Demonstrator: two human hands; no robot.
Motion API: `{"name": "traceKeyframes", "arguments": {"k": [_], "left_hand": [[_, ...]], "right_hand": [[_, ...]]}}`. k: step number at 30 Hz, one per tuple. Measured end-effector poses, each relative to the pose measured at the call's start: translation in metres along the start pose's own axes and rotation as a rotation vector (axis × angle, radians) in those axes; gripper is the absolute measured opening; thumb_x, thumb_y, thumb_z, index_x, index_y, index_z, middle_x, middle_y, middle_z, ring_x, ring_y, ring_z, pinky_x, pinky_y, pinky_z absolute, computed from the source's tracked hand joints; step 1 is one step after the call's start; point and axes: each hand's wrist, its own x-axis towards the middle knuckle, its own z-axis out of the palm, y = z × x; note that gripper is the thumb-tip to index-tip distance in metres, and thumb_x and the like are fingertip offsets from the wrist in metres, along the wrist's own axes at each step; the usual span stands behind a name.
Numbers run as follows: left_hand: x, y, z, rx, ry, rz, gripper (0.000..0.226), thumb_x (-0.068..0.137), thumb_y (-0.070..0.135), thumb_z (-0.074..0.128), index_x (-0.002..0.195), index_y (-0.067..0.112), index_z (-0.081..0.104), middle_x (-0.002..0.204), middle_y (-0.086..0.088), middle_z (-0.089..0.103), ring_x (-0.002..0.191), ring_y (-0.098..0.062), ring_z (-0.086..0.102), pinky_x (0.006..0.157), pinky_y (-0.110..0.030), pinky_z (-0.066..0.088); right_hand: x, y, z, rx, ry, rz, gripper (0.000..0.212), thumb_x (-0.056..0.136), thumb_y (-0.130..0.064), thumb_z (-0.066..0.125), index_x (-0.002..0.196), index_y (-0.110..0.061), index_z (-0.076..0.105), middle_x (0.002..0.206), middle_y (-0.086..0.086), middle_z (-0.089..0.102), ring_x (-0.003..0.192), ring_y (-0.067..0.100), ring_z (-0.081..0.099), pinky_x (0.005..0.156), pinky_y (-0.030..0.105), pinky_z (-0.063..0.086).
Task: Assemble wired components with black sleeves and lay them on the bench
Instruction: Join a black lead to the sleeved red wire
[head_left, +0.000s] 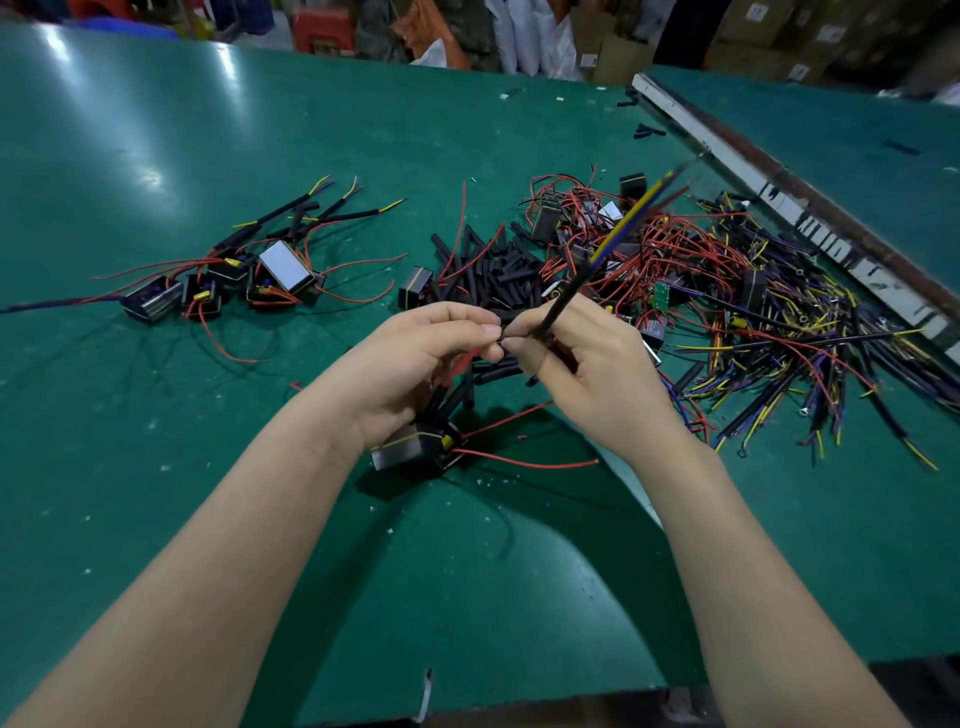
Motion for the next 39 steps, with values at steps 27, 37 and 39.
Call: {"name": "traceKeyframes", "arguments": {"k": [27,37,39], "left_hand": [[0.001,0.004,-0.005,-0.094,-0.135,-0.306,0.022,0.095,0.013,0.043,0.076,0.011,0.054,0.049,0.010,0.050,0.039,0.000,0.043,0.040,-0.008,0.034],[0.001,0.001,-0.001,0.430,0.053,0.108,0.025,0.096,0.018,0.051,0.076,0.018,0.066,0.055,0.011,0.060,0.062,-0.008,0.052,0.067,-0.017,0.043],[0.000,0.001,-0.001,0.580,0.081,0.235,0.023,0.097,0.020,0.051,0.078,0.022,0.064,0.057,0.013,0.061,0.067,-0.014,0.051,0.071,-0.027,0.042]], "right_hand": [[0.000,-0.002,0.003,0.016,-0.036,-0.065,0.012,0.091,-0.011,0.060,0.094,-0.002,0.068,0.092,-0.001,0.058,0.081,0.012,0.055,0.072,0.036,0.051],[0.004,-0.008,0.005,0.077,-0.179,0.236,0.017,0.100,-0.024,0.045,0.097,-0.012,0.057,0.093,-0.005,0.050,0.079,0.001,0.045,0.077,0.012,0.038],[0.004,-0.009,0.004,0.139,-0.217,0.290,0.014,0.101,-0.026,0.044,0.091,-0.022,0.053,0.085,-0.012,0.048,0.075,-0.004,0.046,0.071,0.009,0.034]]}}
